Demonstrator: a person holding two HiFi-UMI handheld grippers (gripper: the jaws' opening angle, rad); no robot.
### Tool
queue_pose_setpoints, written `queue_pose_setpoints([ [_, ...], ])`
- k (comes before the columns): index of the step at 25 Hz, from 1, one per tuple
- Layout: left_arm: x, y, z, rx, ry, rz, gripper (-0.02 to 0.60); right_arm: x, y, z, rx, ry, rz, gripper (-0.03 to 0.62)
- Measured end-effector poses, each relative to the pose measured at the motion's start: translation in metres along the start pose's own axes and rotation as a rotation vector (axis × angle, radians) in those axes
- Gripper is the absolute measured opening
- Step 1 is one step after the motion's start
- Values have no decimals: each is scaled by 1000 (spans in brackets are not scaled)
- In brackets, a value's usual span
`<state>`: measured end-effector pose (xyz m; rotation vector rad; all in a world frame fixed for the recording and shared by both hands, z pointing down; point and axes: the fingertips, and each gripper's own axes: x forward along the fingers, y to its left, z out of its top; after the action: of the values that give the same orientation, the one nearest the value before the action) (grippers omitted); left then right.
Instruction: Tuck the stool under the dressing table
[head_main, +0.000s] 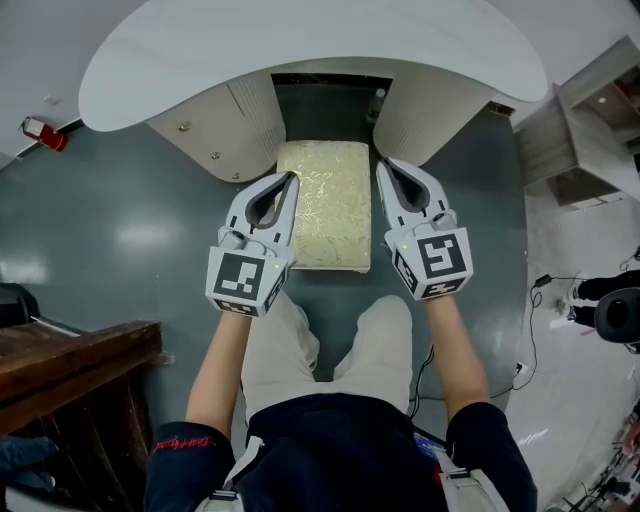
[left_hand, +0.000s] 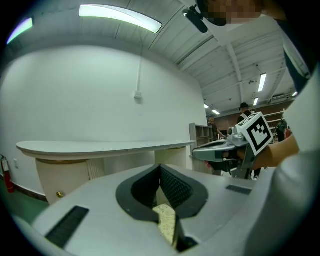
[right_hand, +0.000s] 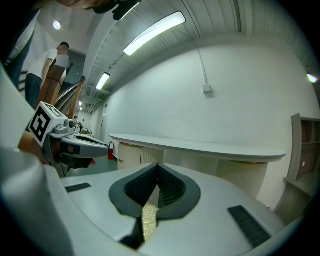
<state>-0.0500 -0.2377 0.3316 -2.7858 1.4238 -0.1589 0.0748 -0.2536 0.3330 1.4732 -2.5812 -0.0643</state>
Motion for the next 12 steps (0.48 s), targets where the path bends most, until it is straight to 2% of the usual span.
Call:
queue_pose_setpoints([
  [12, 13, -4, -81, 44, -36, 22, 17, 18, 5, -84, -26, -33, 27, 15],
])
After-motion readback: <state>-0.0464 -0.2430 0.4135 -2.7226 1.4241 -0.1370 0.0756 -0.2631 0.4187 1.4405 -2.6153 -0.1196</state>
